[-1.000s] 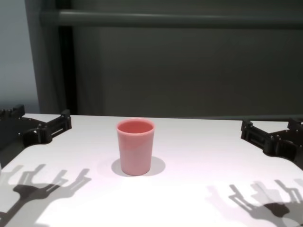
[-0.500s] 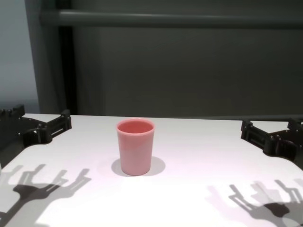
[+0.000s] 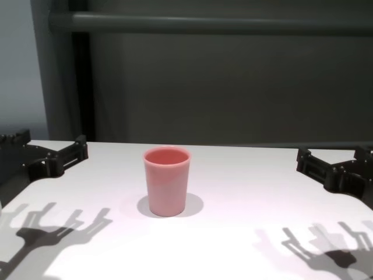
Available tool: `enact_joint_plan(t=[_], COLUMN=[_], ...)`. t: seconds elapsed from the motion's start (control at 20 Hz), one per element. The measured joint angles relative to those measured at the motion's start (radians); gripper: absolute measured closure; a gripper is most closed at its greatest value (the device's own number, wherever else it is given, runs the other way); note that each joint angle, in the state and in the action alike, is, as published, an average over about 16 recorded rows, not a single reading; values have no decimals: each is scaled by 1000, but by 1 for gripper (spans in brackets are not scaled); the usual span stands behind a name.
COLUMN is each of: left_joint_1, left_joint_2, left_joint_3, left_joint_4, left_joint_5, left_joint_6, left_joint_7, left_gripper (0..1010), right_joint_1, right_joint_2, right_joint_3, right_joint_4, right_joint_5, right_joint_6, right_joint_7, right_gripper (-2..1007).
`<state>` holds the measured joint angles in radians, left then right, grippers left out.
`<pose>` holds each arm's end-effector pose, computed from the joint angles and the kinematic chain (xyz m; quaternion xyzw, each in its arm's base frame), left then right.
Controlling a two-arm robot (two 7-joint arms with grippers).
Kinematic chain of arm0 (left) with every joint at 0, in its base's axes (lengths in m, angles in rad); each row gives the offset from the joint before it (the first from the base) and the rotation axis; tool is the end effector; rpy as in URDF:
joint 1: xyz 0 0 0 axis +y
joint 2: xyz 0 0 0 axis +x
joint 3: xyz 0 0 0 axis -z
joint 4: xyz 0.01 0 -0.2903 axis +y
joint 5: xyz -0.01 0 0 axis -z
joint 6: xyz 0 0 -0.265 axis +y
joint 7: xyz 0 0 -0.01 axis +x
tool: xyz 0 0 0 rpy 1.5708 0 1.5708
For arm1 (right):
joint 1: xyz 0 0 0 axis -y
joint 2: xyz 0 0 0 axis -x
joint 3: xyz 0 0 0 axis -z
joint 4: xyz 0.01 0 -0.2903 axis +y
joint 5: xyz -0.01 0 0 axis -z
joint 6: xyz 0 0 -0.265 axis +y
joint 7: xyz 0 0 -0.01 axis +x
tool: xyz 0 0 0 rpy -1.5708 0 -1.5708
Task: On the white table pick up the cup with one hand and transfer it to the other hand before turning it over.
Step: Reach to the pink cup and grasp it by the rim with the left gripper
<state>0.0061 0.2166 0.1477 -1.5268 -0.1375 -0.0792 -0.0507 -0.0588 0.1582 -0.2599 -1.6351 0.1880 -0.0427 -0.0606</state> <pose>0.2793 0.0262 -0.3150 0.0263 -0.0276 0.6357 0.7710 0.2580 0.0278 -0.3059 0.0184 0.0179 -0.6312 0.7752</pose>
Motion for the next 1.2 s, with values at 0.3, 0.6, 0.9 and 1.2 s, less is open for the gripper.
enact_joint_plan(t=[0.3, 0.6, 0.9, 1.2], left_joint_1=[0, -1, -10, -25], left_joint_2=[0, 2, 23, 67], left_joint_3=[0, -1, -5, -12], left_joint_4=[0, 2, 6, 1], left_joint_5=[0, 1, 15, 54], left_joint_6=[0, -4, -21, -43], left_joint_7=[0, -8, -40, -88], left_gripper=[9, 9, 10, 9], right_joint_1=[0, 0, 0, 0], right_joint_2=[0, 0, 0, 0], right_joint_3=[0, 0, 0, 0], right_joint_4=[0, 0, 0, 0], right_joint_5=[0, 0, 0, 0], right_joint_6=[0, 0, 0, 0], right_joint_7=[0, 0, 0, 0], right_gripper=[3, 3, 3, 3])
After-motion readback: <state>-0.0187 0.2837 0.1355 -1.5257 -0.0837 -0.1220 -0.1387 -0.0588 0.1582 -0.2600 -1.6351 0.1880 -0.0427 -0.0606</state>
